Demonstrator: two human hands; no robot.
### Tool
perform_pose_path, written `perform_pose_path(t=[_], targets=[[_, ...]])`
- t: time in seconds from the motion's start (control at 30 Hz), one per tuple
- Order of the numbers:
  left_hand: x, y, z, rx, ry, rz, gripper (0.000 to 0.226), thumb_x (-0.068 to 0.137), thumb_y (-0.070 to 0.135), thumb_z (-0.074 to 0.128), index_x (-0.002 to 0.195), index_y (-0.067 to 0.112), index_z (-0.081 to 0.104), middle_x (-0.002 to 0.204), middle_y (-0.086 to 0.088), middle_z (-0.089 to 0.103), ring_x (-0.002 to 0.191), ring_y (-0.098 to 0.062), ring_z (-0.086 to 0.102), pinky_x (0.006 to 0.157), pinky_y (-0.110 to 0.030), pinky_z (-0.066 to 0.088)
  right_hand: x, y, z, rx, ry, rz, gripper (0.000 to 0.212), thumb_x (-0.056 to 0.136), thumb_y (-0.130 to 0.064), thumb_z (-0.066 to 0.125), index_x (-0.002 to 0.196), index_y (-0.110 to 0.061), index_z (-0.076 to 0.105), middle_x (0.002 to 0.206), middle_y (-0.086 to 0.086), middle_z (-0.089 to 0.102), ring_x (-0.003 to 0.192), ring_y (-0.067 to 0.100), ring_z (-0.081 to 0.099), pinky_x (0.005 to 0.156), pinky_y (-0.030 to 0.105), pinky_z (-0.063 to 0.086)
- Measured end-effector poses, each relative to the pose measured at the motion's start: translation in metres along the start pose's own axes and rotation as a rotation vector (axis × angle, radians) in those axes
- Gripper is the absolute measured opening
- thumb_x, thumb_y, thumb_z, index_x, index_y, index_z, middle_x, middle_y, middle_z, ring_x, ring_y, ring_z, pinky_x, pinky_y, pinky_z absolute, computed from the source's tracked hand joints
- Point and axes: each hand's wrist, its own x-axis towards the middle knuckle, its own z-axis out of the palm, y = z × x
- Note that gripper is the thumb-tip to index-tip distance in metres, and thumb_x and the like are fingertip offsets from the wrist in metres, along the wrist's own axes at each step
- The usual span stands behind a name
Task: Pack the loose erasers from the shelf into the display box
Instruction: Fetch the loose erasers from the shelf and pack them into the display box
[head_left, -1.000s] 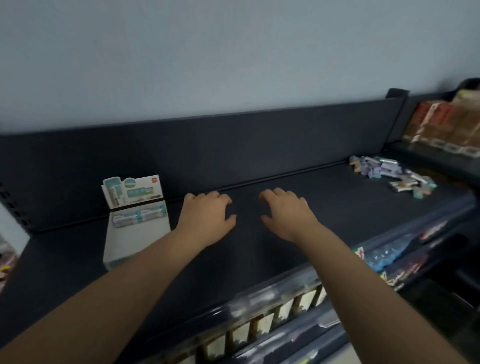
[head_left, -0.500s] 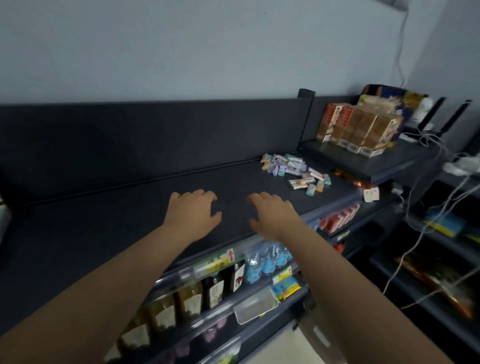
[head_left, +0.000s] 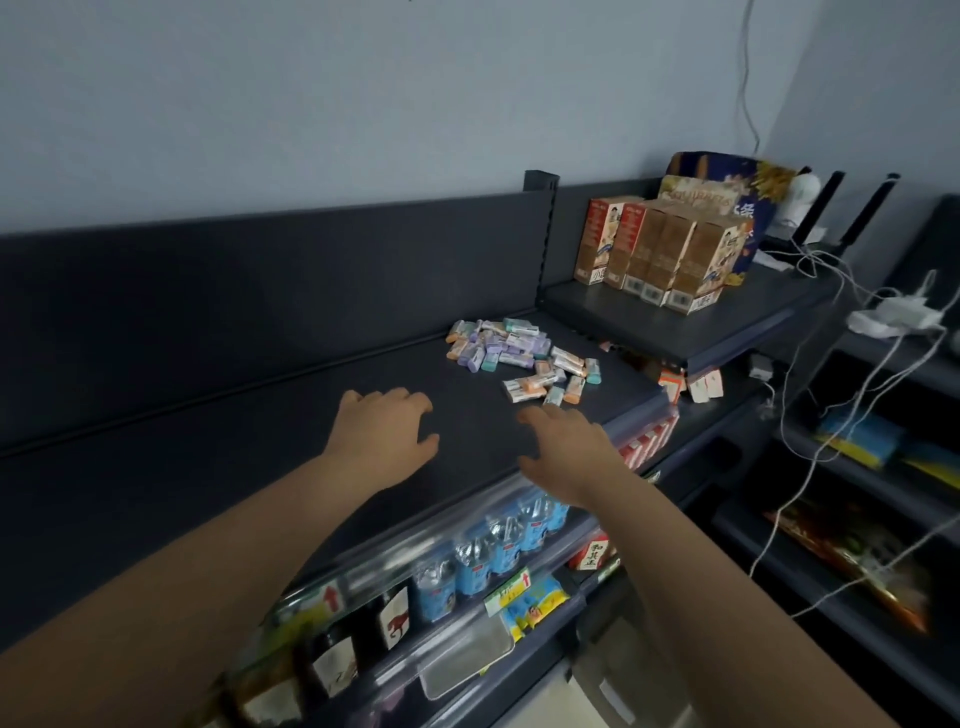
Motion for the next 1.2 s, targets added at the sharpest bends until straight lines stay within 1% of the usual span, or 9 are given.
perform_pose_path(t=[0.3,0.43,0.53,0.63,0.73,0.93,1.0,1.1,1.2], targets=[[0.097,0.049,0.034,-0.111,-0.041,0.086,0.043,0.091,0.048,0.048,0.129,0.028,0.051,0.125,0.005,0.055,0.110,-0.019,0.054,0.095,-0.040,0.039,0.059,0.080,0.003,-0.002,-0.029,-0.017,0.048,0.091,-0.036,0.052,0.137,-0.028,0.041,0.138,0.000,0.046,0.127,0.026,0.041,0.099,0.046,0.037],[0.125,0.079,0.040,-0.207,0.034,0.141,0.030,0.089,0.040,0.052,0.113,0.026,0.060,0.111,0.005,0.060,0.102,-0.019,0.056,0.085,-0.037,0.045,0.077,0.118,0.000,0.013,0.000,0.028,0.045,0.091,-0.031,0.051,0.135,-0.024,0.044,0.134,0.003,0.049,0.122,0.028,0.045,0.097,0.045,0.041],[0.141,0.096,0.043,-0.216,0.018,0.178,0.023,0.089,0.038,0.052,0.104,0.025,0.064,0.102,0.005,0.061,0.093,-0.019,0.059,0.076,-0.034,0.048,0.096,0.142,-0.002,-0.028,-0.020,0.031,0.047,0.090,-0.030,0.054,0.135,-0.021,0.044,0.133,0.005,0.049,0.121,0.030,0.045,0.097,0.046,0.043],[0.153,0.107,0.044,-0.253,-0.026,0.143,0.023,0.088,0.043,0.054,0.098,0.025,0.064,0.097,0.006,0.061,0.088,-0.016,0.058,0.068,-0.030,0.047,0.115,0.160,0.000,-0.156,-0.017,-0.049,0.049,0.084,-0.015,0.056,0.132,-0.019,0.044,0.128,0.007,0.048,0.116,0.031,0.047,0.093,0.041,0.044],[0.156,0.119,0.044,-0.193,-0.045,0.121,0.030,0.087,0.052,0.055,0.096,0.023,0.060,0.095,0.006,0.058,0.086,-0.017,0.058,0.069,-0.033,0.050,0.131,0.175,0.004,-0.199,-0.020,-0.112,0.053,0.079,-0.005,0.057,0.129,-0.017,0.044,0.127,0.007,0.045,0.115,0.031,0.047,0.091,0.039,0.043],[0.149,0.146,0.048,-0.013,-0.097,0.044,0.032,0.093,0.045,0.048,0.108,0.018,0.057,0.109,0.000,0.051,0.094,-0.022,0.059,0.067,-0.032,0.042,0.162,0.200,0.006,-0.233,-0.065,-0.311,0.061,0.085,-0.010,0.055,0.143,-0.019,0.037,0.150,0.002,0.034,0.133,0.027,0.038,0.106,0.039,0.035],[0.148,0.151,0.048,-0.020,-0.126,-0.012,0.030,0.093,0.041,0.049,0.110,0.017,0.056,0.111,-0.001,0.050,0.094,-0.024,0.059,0.067,-0.032,0.042,0.170,0.206,0.007,-0.227,-0.069,-0.377,0.051,0.086,-0.008,0.052,0.136,-0.014,0.046,0.144,0.006,0.043,0.131,0.027,0.042,0.104,0.039,0.037],[0.150,0.160,0.048,-0.039,-0.184,-0.097,0.027,0.092,0.033,0.052,0.113,0.018,0.056,0.113,-0.002,0.052,0.096,-0.024,0.058,0.069,-0.032,0.040,0.176,0.211,0.005,-0.207,-0.067,-0.458,0.028,0.084,-0.005,0.051,0.111,-0.010,0.056,0.116,0.011,0.057,0.108,0.031,0.055,0.083,0.036,0.045],[0.152,0.163,0.045,-0.108,-0.239,-0.151,0.019,0.089,0.028,0.054,0.101,0.014,0.060,0.102,-0.004,0.059,0.088,-0.023,0.058,0.067,-0.029,0.039,0.178,0.216,-0.001,-0.221,-0.100,-0.570,0.031,0.085,-0.008,0.049,0.115,-0.014,0.055,0.116,0.007,0.055,0.106,0.029,0.052,0.084,0.040,0.046]])
